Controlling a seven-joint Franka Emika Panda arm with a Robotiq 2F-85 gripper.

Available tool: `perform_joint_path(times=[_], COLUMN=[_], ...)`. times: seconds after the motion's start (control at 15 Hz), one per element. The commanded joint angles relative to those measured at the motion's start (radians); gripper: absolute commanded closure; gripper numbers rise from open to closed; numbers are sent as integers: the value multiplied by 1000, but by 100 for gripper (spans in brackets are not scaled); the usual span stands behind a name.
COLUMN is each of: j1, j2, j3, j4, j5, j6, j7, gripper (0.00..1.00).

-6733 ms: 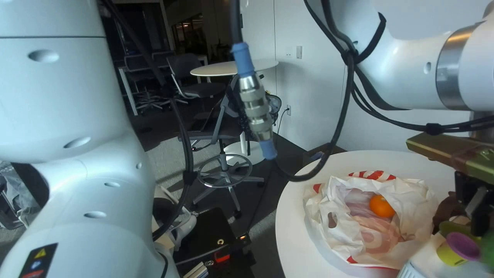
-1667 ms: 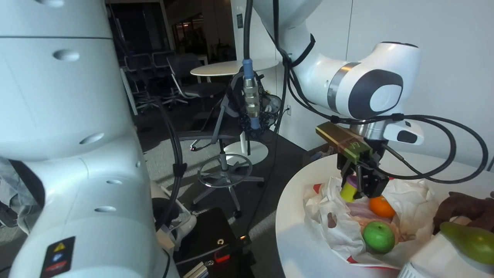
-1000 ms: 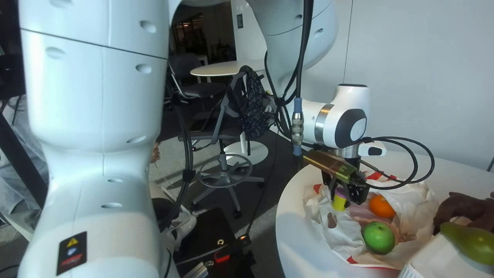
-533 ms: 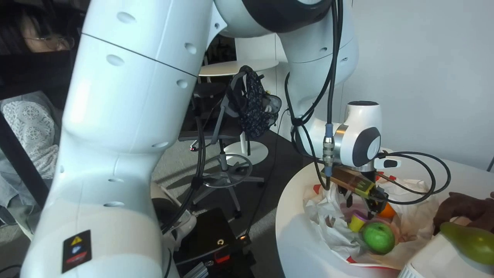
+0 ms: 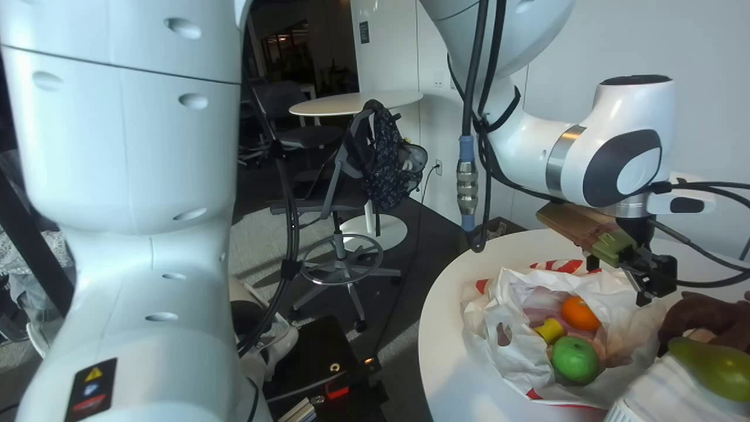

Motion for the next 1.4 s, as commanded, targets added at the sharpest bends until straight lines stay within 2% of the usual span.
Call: perform_joint_path(times=[0.0,0.07,0.33,0.6,0.73,0.93,1.13,1.33], j1=[-47,-42,-66,-41,-17,40,92,81], j2=[-130,-58,-112,-30,13,53,59,51], j3=[-40,-24,-34,-75,-109,-177,-238,-217], j4=[-27,1,-10,24,56,101,134,158], j5=[22,3,4,-33,-76,-153,-240,-245], j6=[-47,-12,-46,-9,12,-14,-100,-254], j7=[44,15,25,269,405,625,835,931], gripper=[0,0,0,0,0,0,0,0])
